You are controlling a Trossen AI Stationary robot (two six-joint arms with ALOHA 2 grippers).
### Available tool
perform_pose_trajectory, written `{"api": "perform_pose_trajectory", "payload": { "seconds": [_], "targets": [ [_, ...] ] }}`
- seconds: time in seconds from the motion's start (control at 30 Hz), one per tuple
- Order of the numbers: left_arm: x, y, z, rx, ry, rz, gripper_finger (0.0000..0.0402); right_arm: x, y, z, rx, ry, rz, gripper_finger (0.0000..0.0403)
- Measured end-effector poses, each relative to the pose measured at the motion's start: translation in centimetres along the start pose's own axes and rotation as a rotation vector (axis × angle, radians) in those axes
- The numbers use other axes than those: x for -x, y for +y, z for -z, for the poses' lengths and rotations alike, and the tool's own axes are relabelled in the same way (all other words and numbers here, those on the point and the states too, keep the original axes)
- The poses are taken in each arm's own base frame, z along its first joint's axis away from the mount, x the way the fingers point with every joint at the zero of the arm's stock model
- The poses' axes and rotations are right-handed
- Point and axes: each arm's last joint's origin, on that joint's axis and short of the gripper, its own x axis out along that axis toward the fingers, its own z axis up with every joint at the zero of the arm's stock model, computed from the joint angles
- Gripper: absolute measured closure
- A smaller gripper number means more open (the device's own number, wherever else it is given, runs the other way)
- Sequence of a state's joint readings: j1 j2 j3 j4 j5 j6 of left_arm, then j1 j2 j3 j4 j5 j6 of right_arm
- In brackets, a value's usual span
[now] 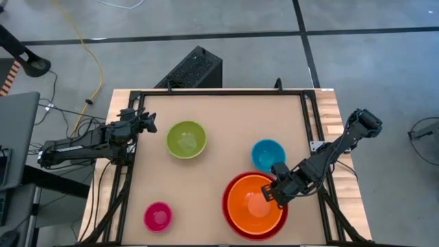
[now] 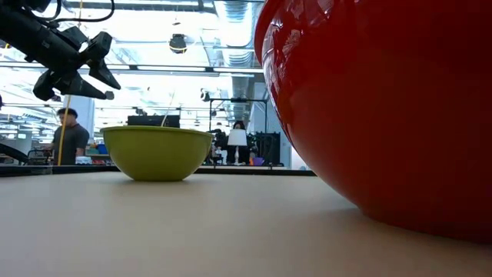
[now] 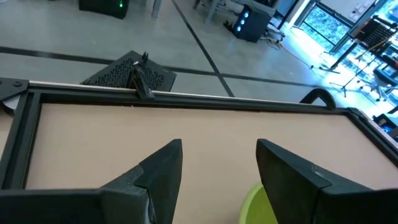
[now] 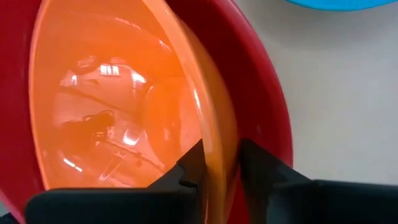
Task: Nest bowls inside each other by size order
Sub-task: Stack the orange bowl on the red bowl
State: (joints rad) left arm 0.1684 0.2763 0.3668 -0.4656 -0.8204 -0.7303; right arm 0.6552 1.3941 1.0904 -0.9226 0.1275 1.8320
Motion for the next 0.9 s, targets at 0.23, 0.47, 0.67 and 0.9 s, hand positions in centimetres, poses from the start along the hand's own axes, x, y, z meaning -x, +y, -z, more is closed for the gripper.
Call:
{"api": "perform_pose_trajectory", "payload": {
  "seconds": [0.23,0.47,0.67,0.9],
  "targets": [
    [0.0,0.0,0.0,0.0,0.0,-0.001,0.0207,0.1,0.1,0.2,0.051,0.179,0.028,0.0239],
    [0.0,0.0,0.0,-0.001,0.0,-0.001,0.0207,0.5,0.3,-0.9,0.072,0.327,0.018,0.0205],
    [0.0,0.0,0.0,0.019,0.002,0.001,0.0207,2.1,0.0,-2.2,0.035,0.334,-0.042,0.0209],
    [0.0,-0.1,0.1,0.074,0.038,0.039,0.0207,3.8,-0.3,-3.8,0.063,0.307,-0.134,0.0215]
  ]
}}
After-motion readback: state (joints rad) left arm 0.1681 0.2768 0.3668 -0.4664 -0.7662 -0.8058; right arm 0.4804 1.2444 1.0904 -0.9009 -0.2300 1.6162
